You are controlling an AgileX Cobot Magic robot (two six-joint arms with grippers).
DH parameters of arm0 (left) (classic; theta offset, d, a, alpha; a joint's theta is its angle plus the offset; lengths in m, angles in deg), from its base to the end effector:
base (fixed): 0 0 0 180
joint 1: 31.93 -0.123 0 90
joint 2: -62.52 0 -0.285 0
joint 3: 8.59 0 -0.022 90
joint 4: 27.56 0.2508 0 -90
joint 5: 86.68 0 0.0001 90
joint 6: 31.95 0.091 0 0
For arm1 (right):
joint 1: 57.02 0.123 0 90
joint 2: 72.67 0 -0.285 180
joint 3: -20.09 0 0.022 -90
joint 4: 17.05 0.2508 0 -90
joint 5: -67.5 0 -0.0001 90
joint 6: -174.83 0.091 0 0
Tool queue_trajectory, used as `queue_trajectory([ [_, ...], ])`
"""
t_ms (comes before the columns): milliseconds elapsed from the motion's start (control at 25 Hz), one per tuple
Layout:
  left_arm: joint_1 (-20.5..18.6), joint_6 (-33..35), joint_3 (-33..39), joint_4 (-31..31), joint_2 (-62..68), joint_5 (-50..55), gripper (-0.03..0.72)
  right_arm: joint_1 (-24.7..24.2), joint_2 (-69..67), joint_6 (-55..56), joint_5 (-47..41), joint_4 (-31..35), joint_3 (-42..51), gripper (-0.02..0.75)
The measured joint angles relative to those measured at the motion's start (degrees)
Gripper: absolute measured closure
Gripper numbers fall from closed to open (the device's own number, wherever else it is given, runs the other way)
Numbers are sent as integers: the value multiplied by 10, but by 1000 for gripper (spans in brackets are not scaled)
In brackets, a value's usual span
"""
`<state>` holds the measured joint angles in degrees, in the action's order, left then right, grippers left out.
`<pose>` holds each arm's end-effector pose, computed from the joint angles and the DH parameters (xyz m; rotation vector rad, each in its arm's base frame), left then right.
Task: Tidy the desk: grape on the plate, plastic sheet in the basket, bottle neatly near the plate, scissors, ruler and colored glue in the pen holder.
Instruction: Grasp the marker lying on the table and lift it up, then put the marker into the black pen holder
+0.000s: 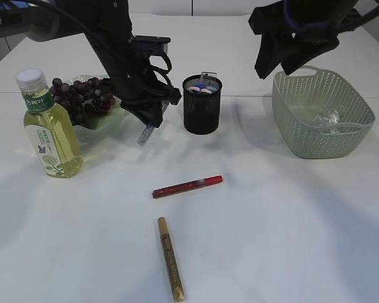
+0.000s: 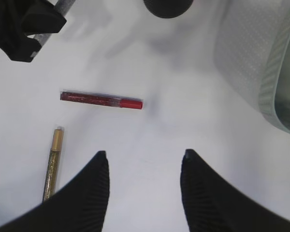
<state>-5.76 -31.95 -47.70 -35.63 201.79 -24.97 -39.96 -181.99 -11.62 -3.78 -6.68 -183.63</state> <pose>0.4394 -0.2285 0.2006 0.5798 2.7903 -0.2901 0.3570 0.1258 0.3508 -0.5275 2.6905 0.3027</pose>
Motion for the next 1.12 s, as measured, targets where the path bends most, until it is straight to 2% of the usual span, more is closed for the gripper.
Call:
queue_trajectory([
  [480, 0, 0, 0, 5, -10, -98, 580, 0, 0, -1, 0, -22, 0, 353],
  [720, 0, 0, 1, 7, -20, -199, 580, 0, 0, -1, 0, -55, 0, 353],
  [1120, 5, 0, 1, 7, -20, -384, 580, 0, 0, -1, 0, -65, 0, 353],
])
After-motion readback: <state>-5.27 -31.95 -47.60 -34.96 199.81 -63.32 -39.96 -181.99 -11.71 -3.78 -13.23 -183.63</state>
